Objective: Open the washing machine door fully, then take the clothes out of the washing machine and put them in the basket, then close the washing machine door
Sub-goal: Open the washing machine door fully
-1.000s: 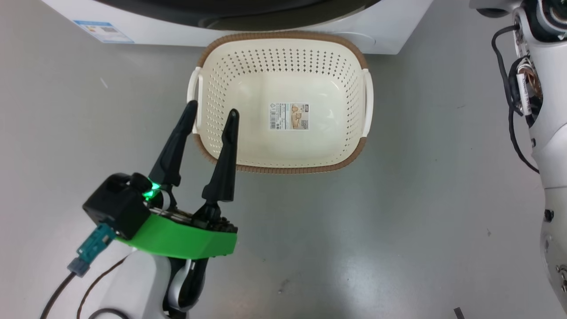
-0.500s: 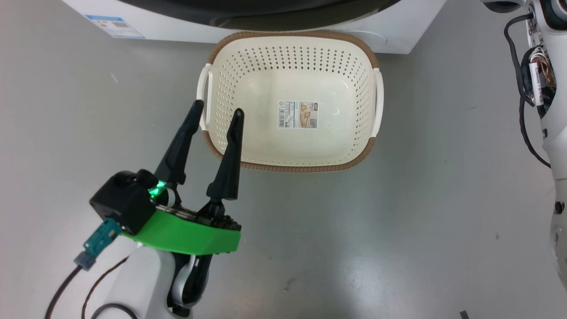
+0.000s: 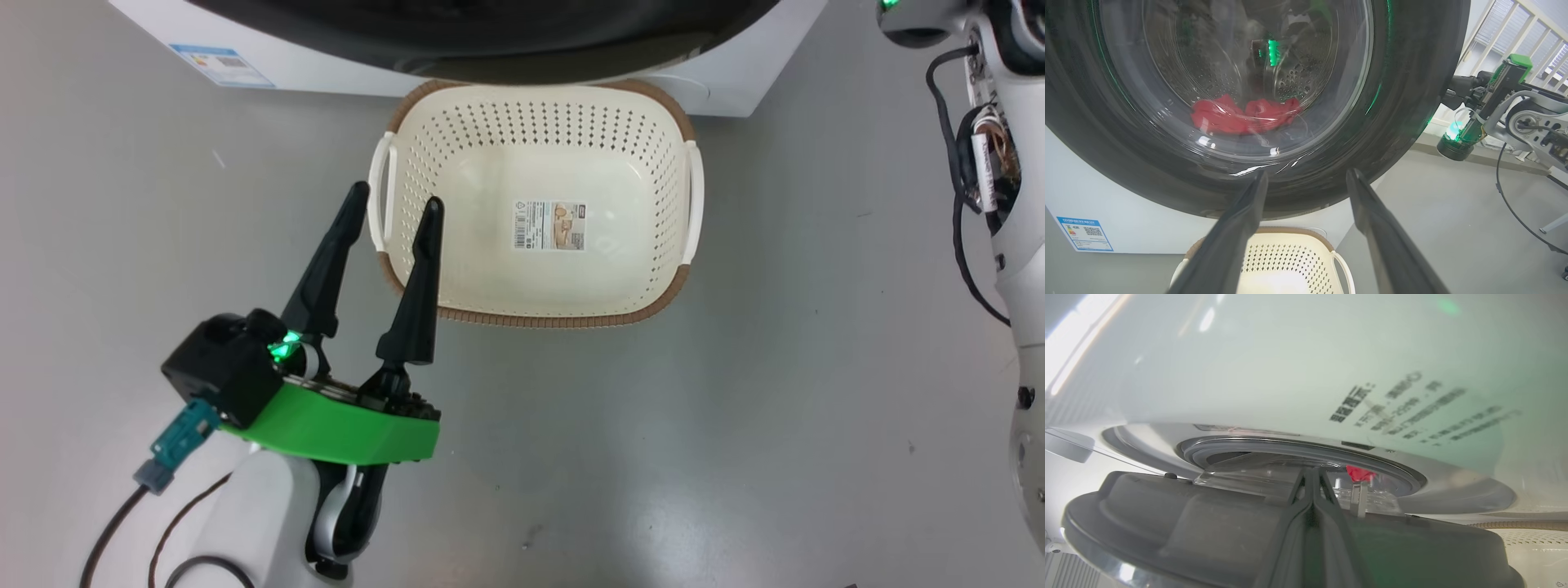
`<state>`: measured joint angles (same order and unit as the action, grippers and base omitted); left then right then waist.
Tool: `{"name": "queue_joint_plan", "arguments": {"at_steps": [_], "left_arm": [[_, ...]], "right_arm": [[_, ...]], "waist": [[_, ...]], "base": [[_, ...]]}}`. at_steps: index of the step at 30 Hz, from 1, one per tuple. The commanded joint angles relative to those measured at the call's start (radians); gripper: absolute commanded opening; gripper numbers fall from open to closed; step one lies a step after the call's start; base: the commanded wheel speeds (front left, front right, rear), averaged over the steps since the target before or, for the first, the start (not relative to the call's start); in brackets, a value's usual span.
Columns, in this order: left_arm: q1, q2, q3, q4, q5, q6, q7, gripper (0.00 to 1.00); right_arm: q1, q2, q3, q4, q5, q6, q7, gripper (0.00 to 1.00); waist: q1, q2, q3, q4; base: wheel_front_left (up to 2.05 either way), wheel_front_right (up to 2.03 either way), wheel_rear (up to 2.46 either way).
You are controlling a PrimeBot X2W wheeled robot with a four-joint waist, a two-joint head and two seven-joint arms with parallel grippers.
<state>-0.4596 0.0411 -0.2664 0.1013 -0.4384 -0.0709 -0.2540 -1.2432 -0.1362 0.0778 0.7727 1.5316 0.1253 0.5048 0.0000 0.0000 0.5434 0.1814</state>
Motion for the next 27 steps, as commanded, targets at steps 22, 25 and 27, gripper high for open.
{"name": "queue_joint_plan", "arguments": {"at_steps": [22,25,27], "left_arm": [[0.041,0.011,0.021,0.028,0.01,-0.006,-0.008,1.0],[0.047,0.01,0.012,0.036,0.005,-0.004,-0.008,1.0],[0.053,0.01,0.007,0.041,0.004,-0.002,-0.008,1.0]], "right_arm": [[0.207,0.026,0.016,-0.083,0.005,0.005,0.068,0.0],[0.242,0.025,0.016,-0.095,0.005,0.005,0.072,0.0],[0.261,0.024,0.016,-0.102,0.004,0.005,0.076,0.0]], "waist": [[0.0,0.0,-0.149,0.02],[0.0,0.0,-0.168,0.025],[0.0,0.0,-0.18,0.029]], "base": [[0.0,0.0,0.0],[0.0,0.0,0.0],[0.0,0.0,0.0]]}}
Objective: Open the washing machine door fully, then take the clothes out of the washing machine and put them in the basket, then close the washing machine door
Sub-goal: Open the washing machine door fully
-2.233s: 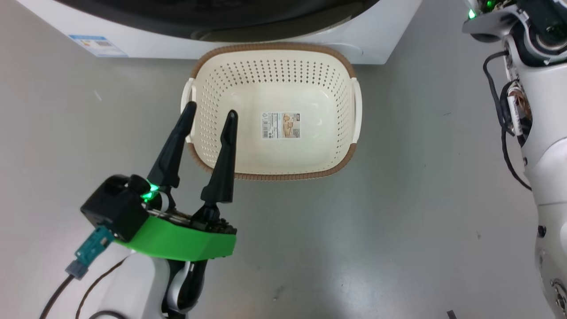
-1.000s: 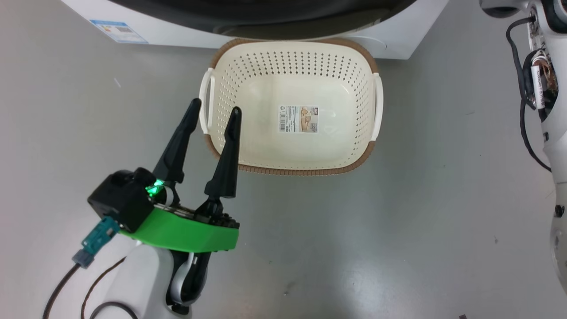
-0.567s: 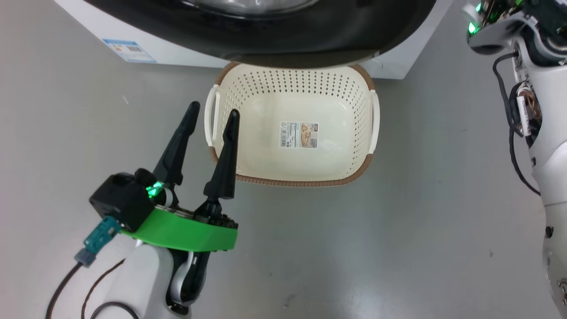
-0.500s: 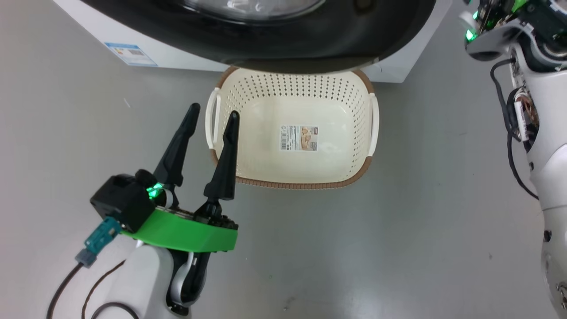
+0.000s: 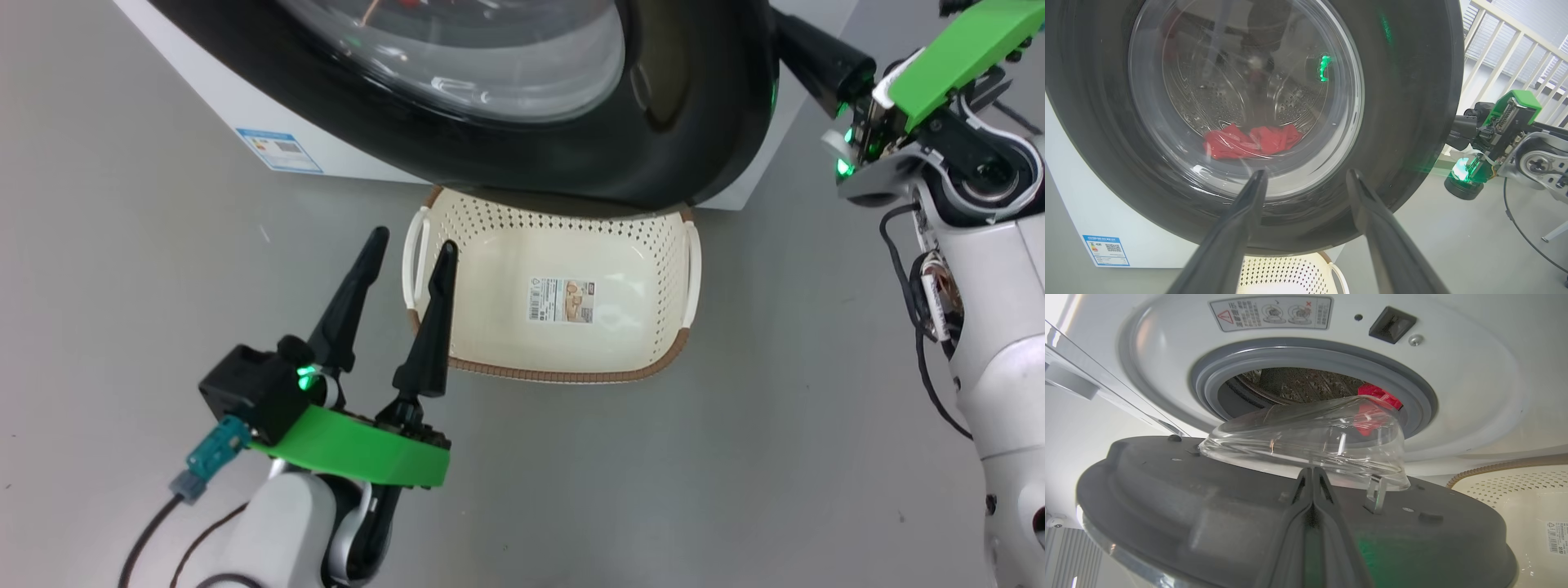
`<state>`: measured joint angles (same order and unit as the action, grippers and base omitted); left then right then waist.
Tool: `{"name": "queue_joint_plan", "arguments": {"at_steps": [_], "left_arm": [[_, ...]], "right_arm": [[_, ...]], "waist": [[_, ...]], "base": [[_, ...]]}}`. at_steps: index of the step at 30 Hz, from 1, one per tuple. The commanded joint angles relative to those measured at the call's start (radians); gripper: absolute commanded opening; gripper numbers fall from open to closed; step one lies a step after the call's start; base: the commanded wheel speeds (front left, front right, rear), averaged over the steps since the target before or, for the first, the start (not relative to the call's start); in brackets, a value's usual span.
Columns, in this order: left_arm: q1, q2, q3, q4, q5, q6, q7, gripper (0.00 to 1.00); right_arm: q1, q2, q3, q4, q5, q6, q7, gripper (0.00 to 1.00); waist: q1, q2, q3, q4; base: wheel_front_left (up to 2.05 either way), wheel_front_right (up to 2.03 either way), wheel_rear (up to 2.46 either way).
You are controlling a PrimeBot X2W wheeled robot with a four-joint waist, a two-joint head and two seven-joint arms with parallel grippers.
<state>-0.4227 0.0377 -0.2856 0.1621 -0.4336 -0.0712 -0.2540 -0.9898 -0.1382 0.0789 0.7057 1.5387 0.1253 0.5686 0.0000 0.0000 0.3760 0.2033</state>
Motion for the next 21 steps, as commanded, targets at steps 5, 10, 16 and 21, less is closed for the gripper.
{"name": "queue_joint_plan", "arguments": {"at_steps": [5,10,16,21], "left_arm": [[0.027,0.013,0.013,-0.007,-0.008,0.0,-0.008,1.0],[0.035,0.013,-0.004,0.007,-0.017,0.004,-0.008,1.0],[0.041,0.013,-0.018,0.009,-0.029,0.012,-0.008,1.0],[0.041,0.013,-0.018,0.006,-0.034,0.019,-0.008,1.0]], "right_arm": [[0.049,0.027,0.015,-0.047,-0.003,0.005,0.021,0.0],[0.096,0.025,0.007,-0.053,0.003,0.005,0.031,0.0],[0.118,0.029,0.008,-0.048,-0.002,0.005,0.038,0.0],[0.118,0.034,0.007,-0.048,-0.006,0.005,0.04,0.0]], "waist": [[0.0,0.0,-0.041,0.02],[0.0,0.0,-0.067,0.04],[0.0,0.0,-0.077,0.052],[0.0,0.0,-0.076,0.05]], "base": [[0.0,0.0,0.0],[0.0,0.0,0.0],[0.0,0.0,0.0],[0.0,0.0,0.0]]}}
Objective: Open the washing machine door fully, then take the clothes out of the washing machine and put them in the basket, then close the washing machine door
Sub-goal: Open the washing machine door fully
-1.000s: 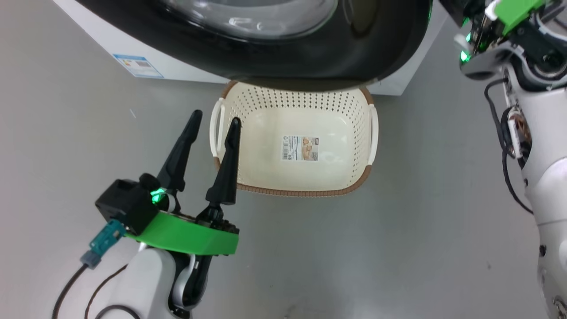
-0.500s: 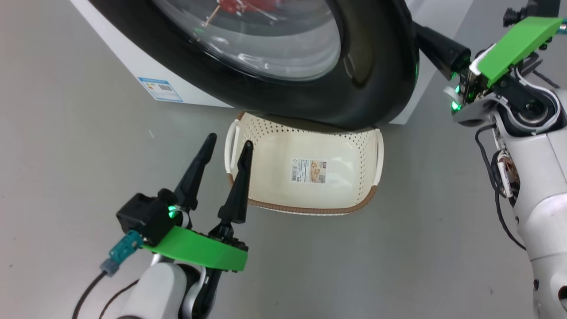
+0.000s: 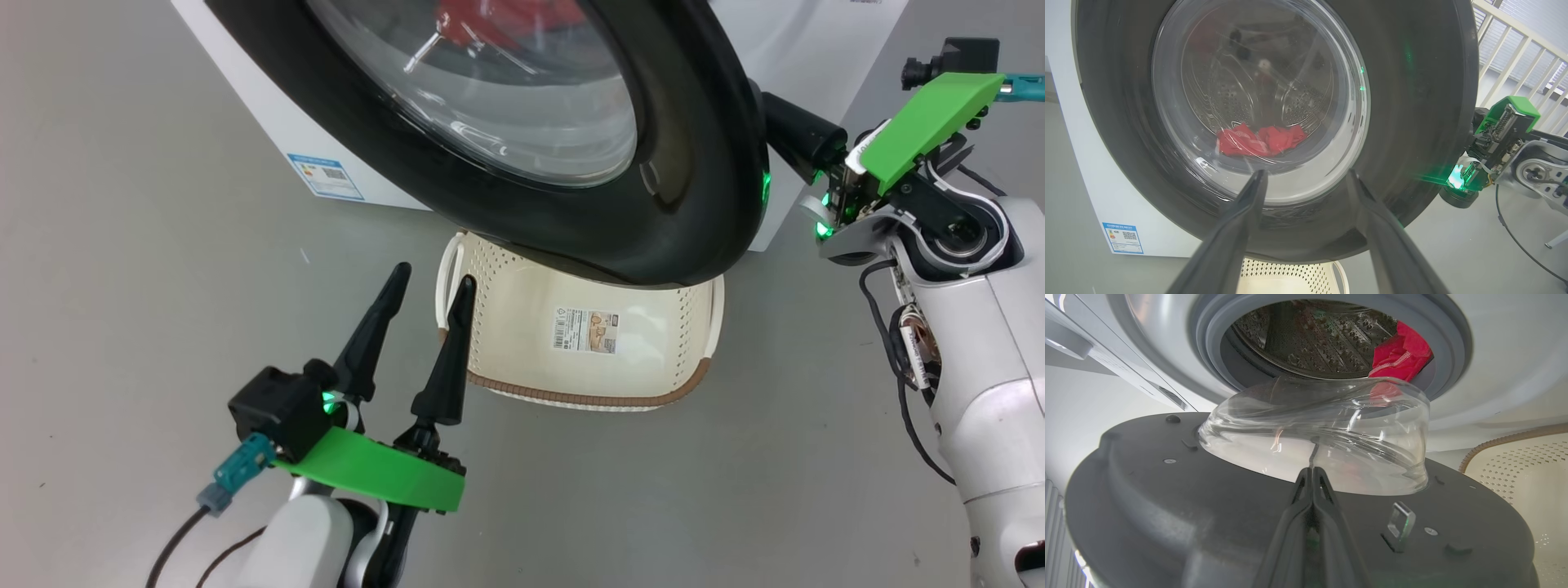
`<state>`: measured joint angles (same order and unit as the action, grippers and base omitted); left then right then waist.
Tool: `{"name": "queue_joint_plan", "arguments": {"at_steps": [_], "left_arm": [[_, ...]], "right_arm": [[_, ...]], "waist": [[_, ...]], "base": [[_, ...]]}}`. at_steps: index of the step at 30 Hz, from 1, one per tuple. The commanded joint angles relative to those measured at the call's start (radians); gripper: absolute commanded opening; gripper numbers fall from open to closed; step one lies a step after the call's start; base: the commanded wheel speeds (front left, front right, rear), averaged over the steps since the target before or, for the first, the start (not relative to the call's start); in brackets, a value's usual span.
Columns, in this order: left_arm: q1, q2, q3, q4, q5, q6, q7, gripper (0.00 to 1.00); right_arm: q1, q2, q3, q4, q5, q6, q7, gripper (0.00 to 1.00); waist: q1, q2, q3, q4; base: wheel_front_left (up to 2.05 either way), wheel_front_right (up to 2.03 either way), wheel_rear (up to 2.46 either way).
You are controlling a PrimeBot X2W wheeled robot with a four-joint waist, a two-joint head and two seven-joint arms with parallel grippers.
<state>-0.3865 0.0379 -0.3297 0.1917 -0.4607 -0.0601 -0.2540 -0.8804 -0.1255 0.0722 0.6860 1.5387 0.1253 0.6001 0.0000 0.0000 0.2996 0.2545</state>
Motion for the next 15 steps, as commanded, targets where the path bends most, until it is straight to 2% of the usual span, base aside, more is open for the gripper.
{"name": "queue_joint_plan", "arguments": {"at_steps": [1,8,9,11,13,15], "left_arm": [[0.004,0.012,0.027,-0.024,-0.007,0.009,-0.008,1.0],[0.002,0.012,0.044,-0.028,-0.006,0.006,-0.008,1.0],[0.001,0.012,0.047,-0.029,-0.006,0.005,-0.008,1.0],[0.0,0.013,0.053,-0.028,-0.004,0.004,-0.008,1.0],[-0.001,0.014,0.059,-0.028,-0.002,0.003,-0.008,1.0],[-0.001,0.015,0.063,-0.028,-0.002,0.002,-0.008,1.0]], "right_arm": [[0.009,0.022,0.013,-0.03,-0.008,0.005,0.008,0.0],[0.015,0.012,0.013,-0.061,-0.074,0.005,-0.065,0.0],[0.019,0.011,0.012,-0.066,-0.086,0.005,-0.081,0.29],[0.026,0.006,0.014,-0.08,-0.119,0.005,-0.118,0.76],[0.034,0.004,0.019,-0.099,-0.149,0.005,-0.149,1.0],[0.038,0.005,0.018,-0.109,-0.158,0.005,-0.166,1.0]], "waist": [[0.0,0.0,0.002,-0.003],[0.0,0.0,0.013,-0.029],[0.0,0.0,0.014,-0.033],[0.0,0.0,0.015,-0.044],[0.0,0.0,0.019,-0.057],[0.0,0.0,0.019,-0.064]], "base": [[0.0,0.0,0.0],[0.0,0.0,0.0],[0.0,0.0,0.0],[0.0,0.0,0.0],[0.0,0.0,0.0],[0.0,0.0,0.0]]}}
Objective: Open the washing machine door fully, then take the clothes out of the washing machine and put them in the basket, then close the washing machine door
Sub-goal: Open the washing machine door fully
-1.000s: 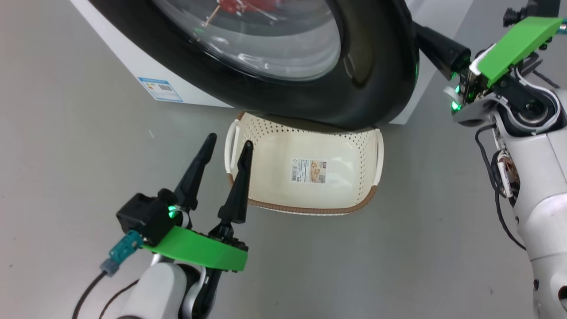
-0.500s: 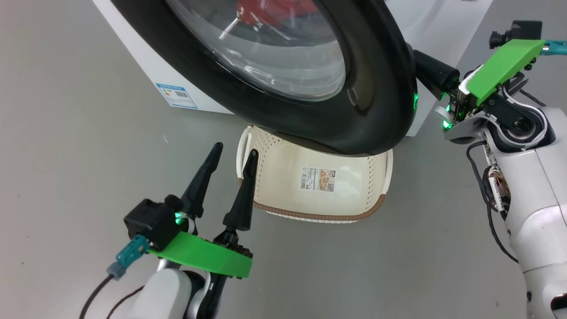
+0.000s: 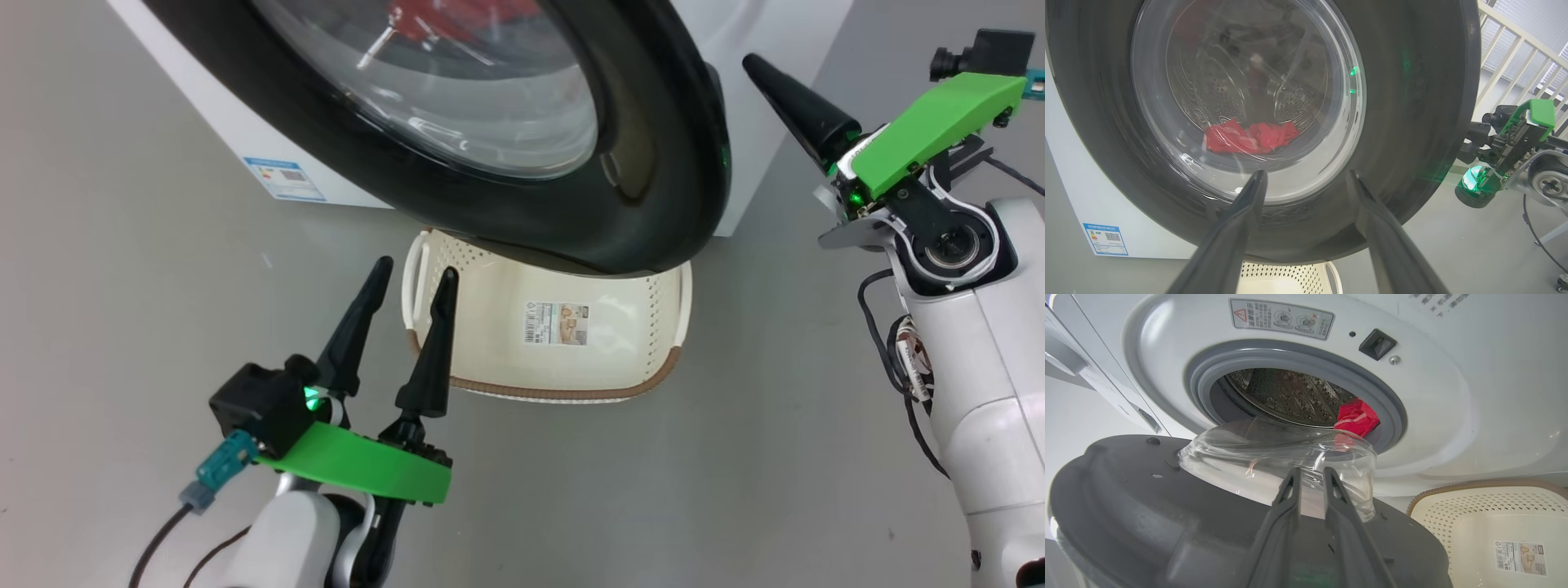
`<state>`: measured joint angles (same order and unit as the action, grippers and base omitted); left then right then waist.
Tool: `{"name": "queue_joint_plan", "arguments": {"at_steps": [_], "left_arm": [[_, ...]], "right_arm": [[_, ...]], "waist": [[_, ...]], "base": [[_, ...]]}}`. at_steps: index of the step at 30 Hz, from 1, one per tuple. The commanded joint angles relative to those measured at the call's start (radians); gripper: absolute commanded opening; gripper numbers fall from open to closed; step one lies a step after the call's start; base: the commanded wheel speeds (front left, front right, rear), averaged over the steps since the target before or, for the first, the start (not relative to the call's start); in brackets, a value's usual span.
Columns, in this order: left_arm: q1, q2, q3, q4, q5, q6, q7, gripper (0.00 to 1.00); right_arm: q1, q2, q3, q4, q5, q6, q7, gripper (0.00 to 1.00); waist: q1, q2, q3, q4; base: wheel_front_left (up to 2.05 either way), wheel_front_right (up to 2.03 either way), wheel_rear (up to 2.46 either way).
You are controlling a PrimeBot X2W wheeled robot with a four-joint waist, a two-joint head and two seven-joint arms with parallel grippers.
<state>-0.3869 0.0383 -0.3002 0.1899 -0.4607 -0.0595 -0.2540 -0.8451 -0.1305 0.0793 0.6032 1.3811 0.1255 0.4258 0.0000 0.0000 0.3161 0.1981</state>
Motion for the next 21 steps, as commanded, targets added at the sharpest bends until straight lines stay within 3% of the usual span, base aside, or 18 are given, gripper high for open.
{"name": "queue_joint_plan", "arguments": {"at_steps": [1,10,15,21], "left_arm": [[0.0,0.015,0.036,-0.025,-0.003,0.0,-0.008,1.0],[0.007,0.029,0.069,-0.023,-0.001,0.001,-0.008,1.0],[0.008,0.033,0.078,-0.027,0.007,0.004,-0.008,1.0],[0.013,0.038,0.096,-0.038,0.018,0.009,-0.008,1.0]], "right_arm": [[0.005,0.01,0.011,-0.039,-0.014,0.005,-0.012,1.0],[0.05,-0.024,0.084,-0.147,-0.206,0.005,-0.258,1.0],[0.069,-0.058,0.139,-0.15,-0.328,0.005,-0.398,1.0],[0.081,-0.09,0.177,-0.107,-0.554,0.005,-0.581,1.0]], "waist": [[0.0,0.0,0.004,-0.015],[0.0,0.0,0.014,-0.083],[0.0,0.0,0.018,-0.108],[0.0,0.0,0.017,-0.13]], "base": [[0.0,0.0,0.0],[0.0,0.0,0.0],[0.0,0.0,0.0],[0.0,0.0,0.0]]}}
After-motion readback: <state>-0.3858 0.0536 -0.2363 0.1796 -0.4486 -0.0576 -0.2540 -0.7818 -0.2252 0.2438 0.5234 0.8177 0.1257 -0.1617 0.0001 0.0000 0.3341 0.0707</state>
